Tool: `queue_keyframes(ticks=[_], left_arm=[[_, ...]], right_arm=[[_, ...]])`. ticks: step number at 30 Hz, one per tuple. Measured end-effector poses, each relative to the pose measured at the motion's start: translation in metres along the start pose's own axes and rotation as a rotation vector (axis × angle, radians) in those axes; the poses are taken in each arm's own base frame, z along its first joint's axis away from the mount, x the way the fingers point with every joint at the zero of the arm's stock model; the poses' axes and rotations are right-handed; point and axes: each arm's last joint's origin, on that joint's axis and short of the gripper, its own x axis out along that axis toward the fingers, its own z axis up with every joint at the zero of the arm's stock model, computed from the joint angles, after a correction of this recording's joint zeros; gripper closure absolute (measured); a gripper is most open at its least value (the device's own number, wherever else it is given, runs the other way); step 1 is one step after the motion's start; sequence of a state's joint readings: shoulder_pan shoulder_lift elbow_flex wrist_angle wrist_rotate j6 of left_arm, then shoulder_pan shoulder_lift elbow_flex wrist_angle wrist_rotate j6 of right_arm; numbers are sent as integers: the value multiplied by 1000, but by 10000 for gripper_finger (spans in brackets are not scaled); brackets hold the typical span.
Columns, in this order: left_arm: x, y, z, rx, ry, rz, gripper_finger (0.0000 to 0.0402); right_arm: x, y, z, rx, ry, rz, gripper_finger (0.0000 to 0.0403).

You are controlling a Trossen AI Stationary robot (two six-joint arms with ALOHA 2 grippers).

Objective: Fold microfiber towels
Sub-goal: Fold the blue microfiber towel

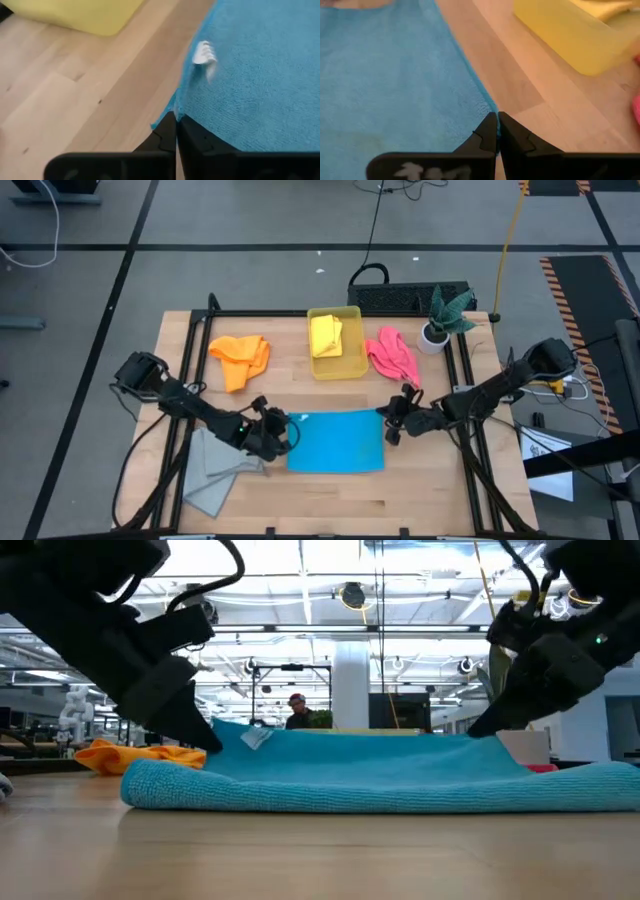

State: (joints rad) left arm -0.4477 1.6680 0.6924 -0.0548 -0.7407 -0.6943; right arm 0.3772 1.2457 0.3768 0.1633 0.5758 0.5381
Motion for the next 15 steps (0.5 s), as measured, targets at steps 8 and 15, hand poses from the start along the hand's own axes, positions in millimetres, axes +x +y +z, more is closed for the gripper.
queue_keyframes(ticks=[8,15], left_arm=[[-2,-8,4,22,-29,-90,388],[-34,-30,26,124,-139,-235,391]], right_arm=[[2,-5,-4,-11,-63,23,401],[-13,12,11,-22,-165,254,402]])
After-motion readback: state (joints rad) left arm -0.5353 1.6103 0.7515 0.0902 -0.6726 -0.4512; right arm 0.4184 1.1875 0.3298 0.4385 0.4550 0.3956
